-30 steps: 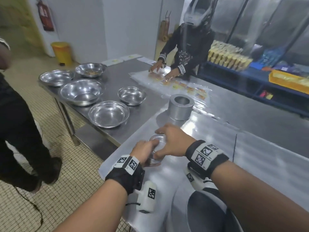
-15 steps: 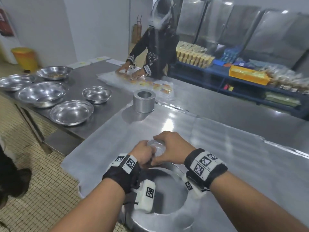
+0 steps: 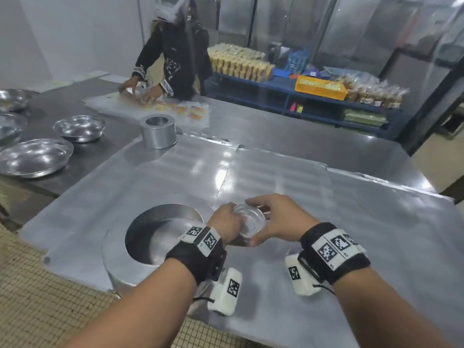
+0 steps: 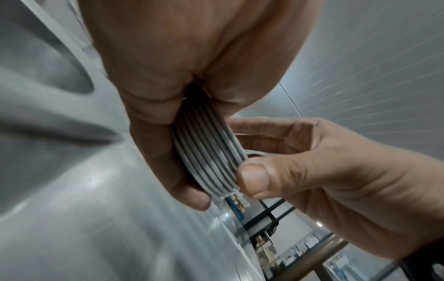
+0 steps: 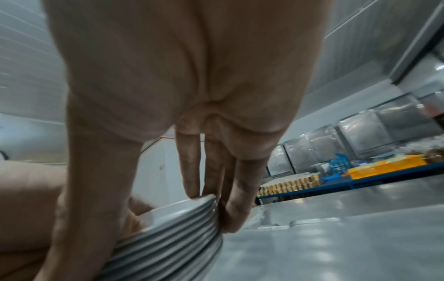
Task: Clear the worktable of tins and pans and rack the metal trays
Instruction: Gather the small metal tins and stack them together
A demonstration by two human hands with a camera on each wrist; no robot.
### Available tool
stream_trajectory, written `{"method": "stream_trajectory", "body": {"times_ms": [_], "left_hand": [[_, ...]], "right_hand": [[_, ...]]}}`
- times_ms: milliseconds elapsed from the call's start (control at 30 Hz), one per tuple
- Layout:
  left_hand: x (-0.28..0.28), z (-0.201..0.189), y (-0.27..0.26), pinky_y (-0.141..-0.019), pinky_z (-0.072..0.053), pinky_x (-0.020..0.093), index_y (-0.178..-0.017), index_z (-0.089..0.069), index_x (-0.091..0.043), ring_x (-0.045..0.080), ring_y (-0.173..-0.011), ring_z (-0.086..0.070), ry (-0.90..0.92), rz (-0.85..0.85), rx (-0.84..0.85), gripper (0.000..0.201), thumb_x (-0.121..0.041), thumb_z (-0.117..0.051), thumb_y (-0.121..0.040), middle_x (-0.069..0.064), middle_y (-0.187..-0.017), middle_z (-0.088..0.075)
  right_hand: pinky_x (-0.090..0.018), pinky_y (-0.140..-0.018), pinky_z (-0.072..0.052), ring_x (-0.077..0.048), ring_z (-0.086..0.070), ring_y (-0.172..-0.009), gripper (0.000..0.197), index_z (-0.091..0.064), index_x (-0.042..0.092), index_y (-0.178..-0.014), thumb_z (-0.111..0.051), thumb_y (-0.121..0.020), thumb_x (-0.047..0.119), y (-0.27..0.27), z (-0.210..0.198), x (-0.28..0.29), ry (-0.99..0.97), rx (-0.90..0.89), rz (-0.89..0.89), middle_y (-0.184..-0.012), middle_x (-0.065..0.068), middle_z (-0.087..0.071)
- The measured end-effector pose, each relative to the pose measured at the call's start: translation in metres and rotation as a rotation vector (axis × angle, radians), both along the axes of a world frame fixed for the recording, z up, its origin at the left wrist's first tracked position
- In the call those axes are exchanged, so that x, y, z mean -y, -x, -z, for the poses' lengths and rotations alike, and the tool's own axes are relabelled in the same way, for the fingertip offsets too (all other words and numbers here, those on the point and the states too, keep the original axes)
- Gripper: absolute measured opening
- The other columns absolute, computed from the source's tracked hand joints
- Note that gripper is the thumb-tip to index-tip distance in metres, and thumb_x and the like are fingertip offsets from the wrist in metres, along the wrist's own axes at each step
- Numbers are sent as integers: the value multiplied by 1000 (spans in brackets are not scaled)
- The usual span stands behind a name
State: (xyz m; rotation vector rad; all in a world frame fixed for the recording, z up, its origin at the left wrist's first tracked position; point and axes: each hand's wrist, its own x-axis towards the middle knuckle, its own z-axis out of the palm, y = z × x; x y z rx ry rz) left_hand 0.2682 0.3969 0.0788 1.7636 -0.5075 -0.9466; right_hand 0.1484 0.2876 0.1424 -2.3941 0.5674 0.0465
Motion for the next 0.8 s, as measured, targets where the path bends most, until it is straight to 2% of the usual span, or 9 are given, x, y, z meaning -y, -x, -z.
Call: {"method": "stream_trajectory", "body": {"times_ms": [133,333,400,433,467,533,600,700,800], "left_hand": [[14,21,39,-77,-59,58,-109,-62,-9,43,-102,-65,-16,5,-96,31,-12,-54,-79,21,-111,-62],[27,59,66,-61,-58,61,-95,-64,-14,52,-96,-62,-117,-58,-233,30,6,-46,-81,23,-113,-56],[31,66,72,-69,-59,58,-94,-66,-13,49,-94,-64,-151,-61,-186,29,4,-48,-79,27,-114,-59],[32,68,74,-80,-58,54,-98,-67,-10,47,-99,-64,-166,-48,-133,29,2,-48,-80,29,-116,-61],[33,69,76,-90,-55,45,-109,-68,-6,45,-108,-62,-187,-32,-81,30,1,-49,-85,28,-124,-61],[37,73,77,-91,-47,32,-131,-56,4,39,-124,-56,-246,-18,-10,36,-2,-46,-97,26,-134,-57],[40,77,76,-96,-47,35,-135,-52,7,37,-126,-55,-280,2,38,38,-3,-46,-99,25,-136,-56],[48,81,77,-95,-50,38,-128,-58,8,39,-121,-58,-320,24,68,34,-1,-48,-96,27,-129,-60],[55,83,74,-78,-50,35,-104,-70,5,41,-104,-66,-328,-12,93,26,3,-50,-88,26,-106,-69]], "right_hand": [[-27,-96,-53,-5,-63,-106,98,-55,17,-139,-98,-50,16,51,22,22,-66,-52,82,-123,7,-65],[-27,-102,-45,-16,-58,-119,61,-56,17,-138,-78,-83,33,105,74,45,40,-116,331,-135,0,-59],[-30,-106,-42,-19,-55,-125,60,-56,14,-137,-75,-85,36,113,89,49,47,-140,410,-136,-4,-58],[-31,-107,-41,-21,-54,-127,59,-56,13,-137,-74,-86,36,116,97,50,64,-161,448,-137,-5,-59],[-30,-106,-41,-23,-54,-127,57,-56,13,-137,-72,-87,35,118,104,51,85,-179,481,-136,-6,-59],[-29,-102,-40,-25,-55,-124,51,-57,11,-135,-68,-90,33,123,115,52,112,-182,543,-133,-9,-60],[-27,-92,-43,-26,-59,-117,39,-63,8,-126,-65,-92,26,126,122,52,66,-151,619,-123,-10,-66],[-22,-71,-44,-21,-68,-91,17,-75,10,-97,-67,-86,21,128,132,50,-55,-115,731,-95,-8,-74],[-36,-61,-62,-23,-73,-63,3,-74,7,-76,-72,-76,5,126,140,52,-308,3,885,-76,-13,-73]]}}
